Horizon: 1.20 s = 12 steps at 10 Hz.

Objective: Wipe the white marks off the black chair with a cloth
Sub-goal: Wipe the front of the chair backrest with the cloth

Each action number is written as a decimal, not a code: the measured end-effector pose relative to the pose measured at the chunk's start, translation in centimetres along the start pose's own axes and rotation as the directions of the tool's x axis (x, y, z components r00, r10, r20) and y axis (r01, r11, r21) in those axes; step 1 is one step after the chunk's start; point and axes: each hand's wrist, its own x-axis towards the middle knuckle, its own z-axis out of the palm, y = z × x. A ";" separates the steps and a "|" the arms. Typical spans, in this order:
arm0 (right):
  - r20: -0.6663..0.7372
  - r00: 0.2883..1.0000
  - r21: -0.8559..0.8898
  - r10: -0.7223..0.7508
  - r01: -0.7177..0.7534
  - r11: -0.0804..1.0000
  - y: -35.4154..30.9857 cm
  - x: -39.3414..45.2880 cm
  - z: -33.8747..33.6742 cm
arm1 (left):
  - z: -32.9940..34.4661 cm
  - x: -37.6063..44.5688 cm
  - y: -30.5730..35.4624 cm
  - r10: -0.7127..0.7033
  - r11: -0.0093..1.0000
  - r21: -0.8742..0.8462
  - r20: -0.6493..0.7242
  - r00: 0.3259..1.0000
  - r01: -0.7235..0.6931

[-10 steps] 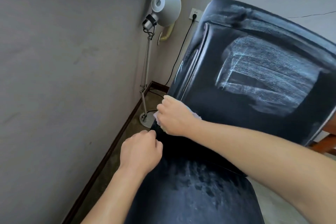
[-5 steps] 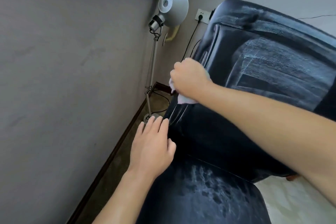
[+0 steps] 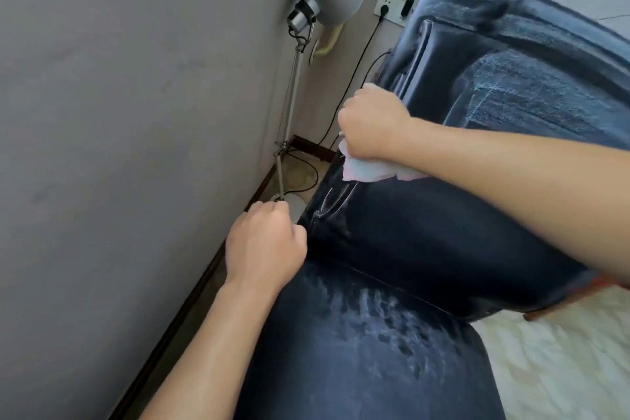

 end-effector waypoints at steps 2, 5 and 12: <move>0.196 0.965 0.060 -0.172 0.163 0.985 -6.5 1.2 2.0 | 0.2 -0.2 -0.6 0.056 0.997 0.043 0.043 0.997 -0.058; 0.371 0.887 -0.085 -0.274 0.327 0.941 -16.8 1.1 7.7 | 0.5 0.3 -1.8 0.031 0.999 0.018 0.024 0.999 -0.032; -0.778 0.619 0.628 0.110 0.770 0.114 -6.9 -0.7 13.8 | 0.7 0.2 -0.8 0.048 0.999 0.012 0.015 0.999 -0.048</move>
